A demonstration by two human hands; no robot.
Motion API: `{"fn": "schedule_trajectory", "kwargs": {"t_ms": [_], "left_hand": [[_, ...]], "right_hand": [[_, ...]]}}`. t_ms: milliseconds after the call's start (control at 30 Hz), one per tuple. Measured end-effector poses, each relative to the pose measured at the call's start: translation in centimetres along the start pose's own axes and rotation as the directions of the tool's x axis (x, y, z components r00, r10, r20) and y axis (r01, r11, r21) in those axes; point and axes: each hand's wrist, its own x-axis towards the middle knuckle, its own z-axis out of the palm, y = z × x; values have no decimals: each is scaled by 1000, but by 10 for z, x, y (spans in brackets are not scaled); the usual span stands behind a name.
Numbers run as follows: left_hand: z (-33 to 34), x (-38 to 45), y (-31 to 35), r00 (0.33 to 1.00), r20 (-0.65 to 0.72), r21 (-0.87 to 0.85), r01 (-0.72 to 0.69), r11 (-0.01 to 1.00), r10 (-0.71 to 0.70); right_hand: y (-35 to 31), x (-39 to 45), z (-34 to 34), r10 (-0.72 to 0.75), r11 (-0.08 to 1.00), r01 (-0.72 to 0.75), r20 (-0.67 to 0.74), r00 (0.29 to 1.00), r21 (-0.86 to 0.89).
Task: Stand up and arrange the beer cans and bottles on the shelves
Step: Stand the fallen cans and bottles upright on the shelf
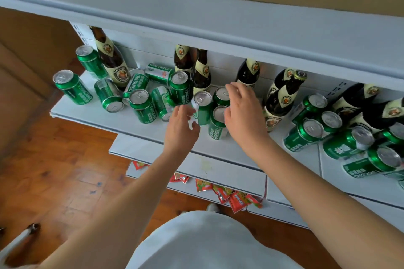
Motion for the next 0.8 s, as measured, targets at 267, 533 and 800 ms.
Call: {"fn": "schedule_trajectory", "kwargs": {"t_ms": [267,533,800], "left_hand": [[-80,16,-77,913,-356,83,244,966,-200],[-98,54,-118,985,10,42,170,985,-171],[-110,78,-140,990,137,-4,-2,1000,3]], "right_hand": [[-101,21,69,-42,948,-17,176,984,318],[-124,35,151,277,867,-419,436,856,271],[-149,31,153,430,799,-497,255,866,339]]}}
